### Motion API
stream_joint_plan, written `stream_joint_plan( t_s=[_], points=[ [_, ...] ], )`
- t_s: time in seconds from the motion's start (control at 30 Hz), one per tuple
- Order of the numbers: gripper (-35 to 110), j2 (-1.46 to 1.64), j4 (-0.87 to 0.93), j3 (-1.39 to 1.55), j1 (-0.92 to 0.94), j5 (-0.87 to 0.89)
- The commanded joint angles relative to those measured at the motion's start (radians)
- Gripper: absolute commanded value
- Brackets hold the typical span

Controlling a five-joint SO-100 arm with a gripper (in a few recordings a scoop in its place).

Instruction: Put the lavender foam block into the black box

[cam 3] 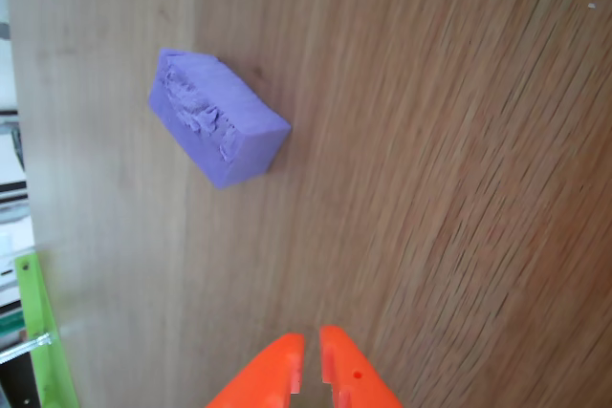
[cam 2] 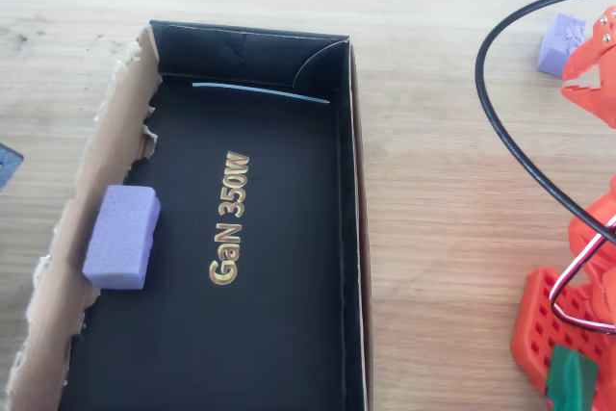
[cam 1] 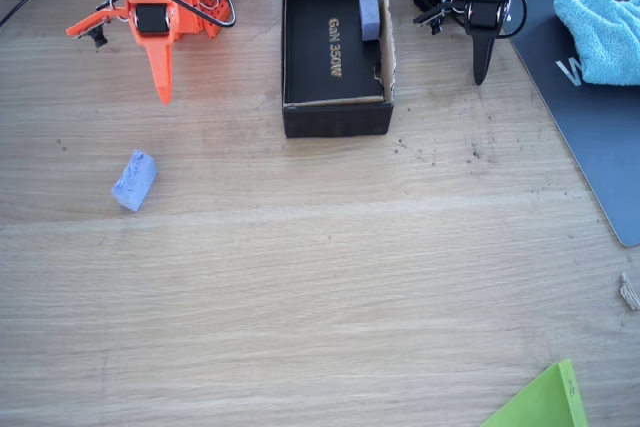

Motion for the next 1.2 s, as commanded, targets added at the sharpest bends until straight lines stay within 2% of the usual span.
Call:
stream_joint_plan(
  t_s=[0.0,0.17,0.47,0.77,1.17],
  points=[
    [0,0.009,-0.008,0.000,0.077,0.075],
    [0,0.009,0.015,0.000,0.077,0.129],
    [0,0.009,-0.075,-0.028,0.048,-0.104],
    [0,0.009,0.117,-0.290,0.015,-0.107],
    [0,-0.161,0.229,-0.641,0.015,-0.140]
  ],
)
